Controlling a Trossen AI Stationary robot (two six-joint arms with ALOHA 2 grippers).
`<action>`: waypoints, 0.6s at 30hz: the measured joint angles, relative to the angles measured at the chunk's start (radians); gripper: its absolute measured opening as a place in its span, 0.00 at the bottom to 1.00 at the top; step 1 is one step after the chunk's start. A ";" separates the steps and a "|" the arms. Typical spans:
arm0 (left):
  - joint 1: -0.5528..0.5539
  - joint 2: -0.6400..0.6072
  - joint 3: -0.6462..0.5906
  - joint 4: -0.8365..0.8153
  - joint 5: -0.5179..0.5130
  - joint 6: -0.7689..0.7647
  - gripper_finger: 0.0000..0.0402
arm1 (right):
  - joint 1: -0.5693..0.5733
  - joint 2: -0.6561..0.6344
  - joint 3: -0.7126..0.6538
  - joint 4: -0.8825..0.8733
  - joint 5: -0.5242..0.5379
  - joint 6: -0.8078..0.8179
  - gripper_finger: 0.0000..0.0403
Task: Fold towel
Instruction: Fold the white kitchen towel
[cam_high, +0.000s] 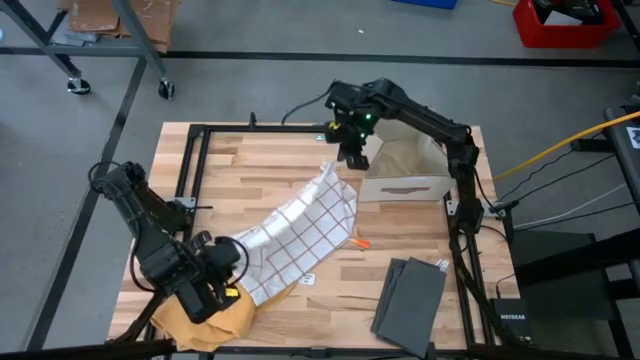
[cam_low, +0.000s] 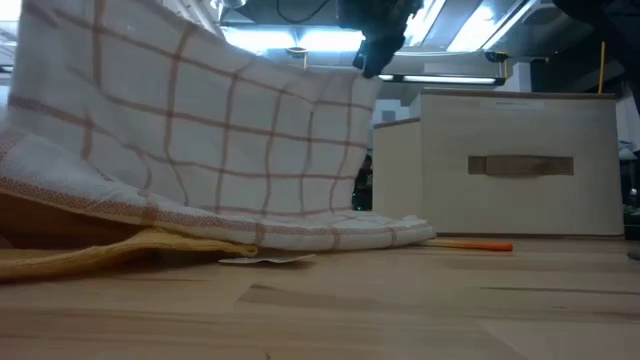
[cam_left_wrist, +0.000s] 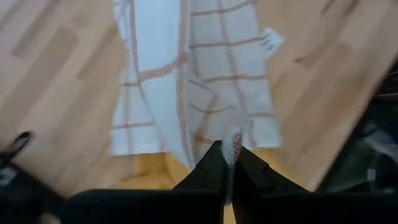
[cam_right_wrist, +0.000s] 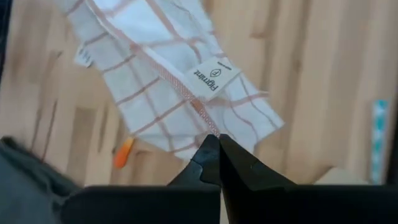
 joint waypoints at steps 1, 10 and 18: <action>0.001 0.000 0.000 0.029 0.000 0.014 0.00 | 0.012 0.000 -0.005 -0.009 0.000 0.000 0.00; 0.002 0.039 0.000 0.161 0.005 0.128 0.00 | 0.133 -0.001 -0.105 -0.066 0.057 0.005 0.00; 0.003 0.016 0.001 -0.124 -0.016 -0.217 0.00 | 0.138 -0.001 -0.098 -0.061 0.178 -0.029 0.00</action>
